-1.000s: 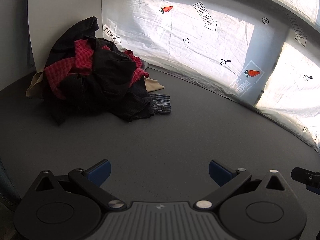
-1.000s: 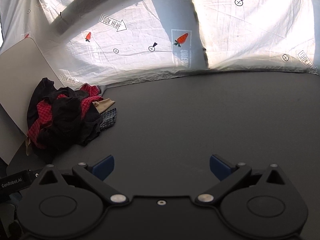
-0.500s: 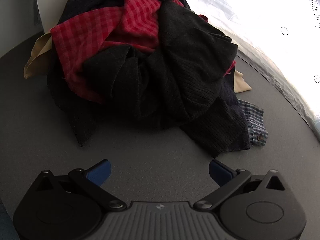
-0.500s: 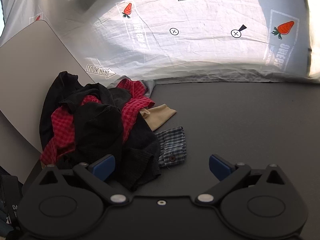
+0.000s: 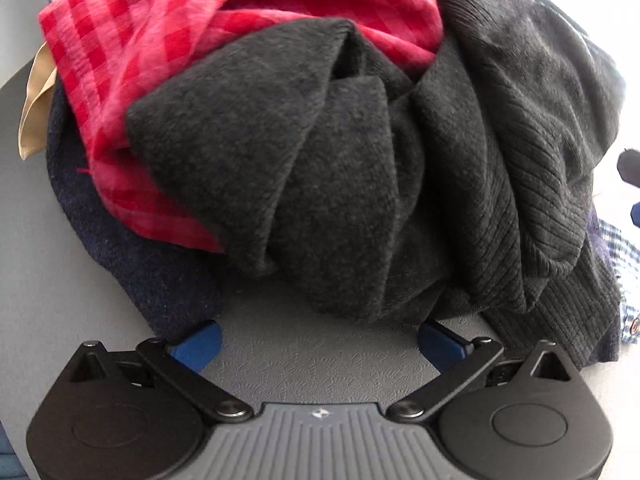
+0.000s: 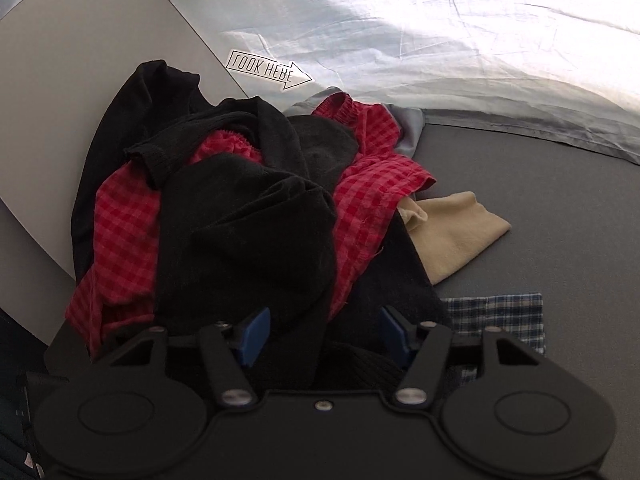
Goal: Fold clothes
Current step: 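Move both tools to the clothes heap and grasp the dark grey sweater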
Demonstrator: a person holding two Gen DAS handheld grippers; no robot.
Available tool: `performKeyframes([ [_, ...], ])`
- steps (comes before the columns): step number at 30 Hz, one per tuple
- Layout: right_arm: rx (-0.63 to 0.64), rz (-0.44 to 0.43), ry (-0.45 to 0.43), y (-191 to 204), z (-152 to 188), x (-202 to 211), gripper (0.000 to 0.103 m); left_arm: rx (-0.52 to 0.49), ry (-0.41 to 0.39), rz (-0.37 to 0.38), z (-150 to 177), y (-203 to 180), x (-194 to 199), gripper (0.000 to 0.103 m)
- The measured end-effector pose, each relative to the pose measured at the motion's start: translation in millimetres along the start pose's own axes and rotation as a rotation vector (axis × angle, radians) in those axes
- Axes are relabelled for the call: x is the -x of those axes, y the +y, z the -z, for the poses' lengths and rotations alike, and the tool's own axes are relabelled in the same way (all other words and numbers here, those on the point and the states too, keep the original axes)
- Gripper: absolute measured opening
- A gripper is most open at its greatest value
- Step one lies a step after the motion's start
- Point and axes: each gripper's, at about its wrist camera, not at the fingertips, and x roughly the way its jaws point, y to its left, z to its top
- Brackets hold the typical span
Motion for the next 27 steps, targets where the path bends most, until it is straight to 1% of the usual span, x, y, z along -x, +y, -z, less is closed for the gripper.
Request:
performKeyframes([
  [4, -0.006, -0.003, -0.009, 2, -4, -17, 0.064, 0.011, 0.001, 0.008, 0, 3, 0, 0.103],
  [5, -0.006, -0.007, -0.01, 3, -5, -20, 0.062, 0.011, -0.005, 0.006, 2, 2, 0, 0.103],
  [6, -0.004, -0.018, -0.008, 5, -7, -22, 0.054, 0.011, -0.013, 0.005, 3, 2, 0, 0.103],
  [7, -0.001, -0.028, -0.005, 7, -8, -24, 0.041, 0.009, -0.021, 0.004, 6, 3, 1, 0.103],
  [9, 0.002, -0.044, -0.002, 12, -10, -27, 0.026, 0.005, -0.038, 0.005, 10, 3, 2, 0.103],
  [10, 0.002, -0.037, -0.007, 14, -10, -25, 0.014, 0.007, -0.041, 0.005, 11, 3, 2, 0.103],
  [11, 0.01, -0.029, -0.017, 17, -9, -22, 0.01, 0.009, -0.041, 0.003, 12, 3, 2, 0.103],
  [13, 0.038, -0.013, -0.054, 20, -6, -11, 0.008, 0.012, -0.036, 0.001, 12, 3, 3, 0.103],
  [15, 0.079, 0.026, -0.098, 24, -3, 6, 0.007, 0.012, -0.006, 0.012, 10, 5, 3, 0.103],
  [17, 0.115, 0.066, -0.149, 27, -2, 29, 0.006, 0.044, 0.036, 0.055, 11, 10, 8, 0.103],
  [18, 0.126, 0.081, -0.174, 27, -1, 41, 0.003, 0.068, 0.043, 0.086, 13, 12, 14, 0.103],
  [20, 0.119, 0.111, -0.214, 23, 1, 68, 0.003, 0.124, 0.036, 0.16, 21, 15, 30, 0.103],
  [21, 0.116, 0.126, -0.234, 21, 3, 82, 0.003, 0.122, 0.022, 0.181, 26, 13, 40, 0.103],
  [23, 0.115, 0.164, -0.271, 15, 9, 109, 0.003, 0.07, -0.025, 0.198, 39, 3, 64, 0.103],
  [25, 0.108, 0.231, -0.309, 3, 22, 146, 0.003, 0.011, -0.071, 0.207, 53, -9, 86, 0.103],
  [27, 0.086, 0.289, -0.338, -11, 37, 183, 0.003, -0.036, -0.111, 0.231, 70, -22, 109, 0.103],
])
